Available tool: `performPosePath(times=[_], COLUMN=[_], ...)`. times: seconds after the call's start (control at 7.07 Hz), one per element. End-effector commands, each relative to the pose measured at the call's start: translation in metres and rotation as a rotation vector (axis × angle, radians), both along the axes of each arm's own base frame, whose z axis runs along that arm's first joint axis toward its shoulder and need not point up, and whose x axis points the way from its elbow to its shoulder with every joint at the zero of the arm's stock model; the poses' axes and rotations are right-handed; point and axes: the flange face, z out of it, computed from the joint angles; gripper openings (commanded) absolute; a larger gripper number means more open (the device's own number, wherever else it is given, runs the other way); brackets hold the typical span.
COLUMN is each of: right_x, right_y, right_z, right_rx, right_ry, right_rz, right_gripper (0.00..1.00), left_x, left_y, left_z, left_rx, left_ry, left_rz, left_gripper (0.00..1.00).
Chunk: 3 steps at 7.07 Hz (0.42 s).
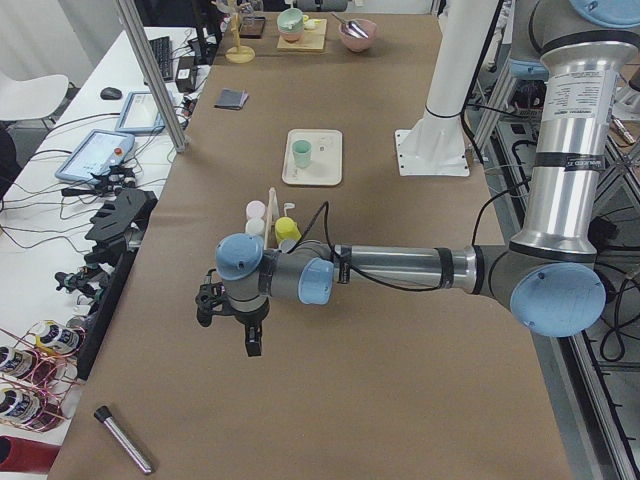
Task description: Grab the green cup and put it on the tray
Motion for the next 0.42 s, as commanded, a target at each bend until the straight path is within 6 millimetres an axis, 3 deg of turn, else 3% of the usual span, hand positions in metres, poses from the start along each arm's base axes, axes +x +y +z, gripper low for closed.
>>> performPosePath(times=[0.0,0.28], right_x=[0.0,0.0], right_y=[-0.0002,-0.0002], right_z=[-0.0002,-0.001], right_rx=[0.002,0.003], right_ry=[0.0,0.0], right_rz=[0.0,0.0], right_gripper=[1.0,1.0], left_x=[-0.0012,-0.0033], left_y=[0.0006,0.0008], left_z=[0.0,0.0012], left_rx=[0.002,-0.002], left_ry=[-0.002,-0.008], left_rz=[-0.001,-0.008], left_gripper=[0.98,0.98])
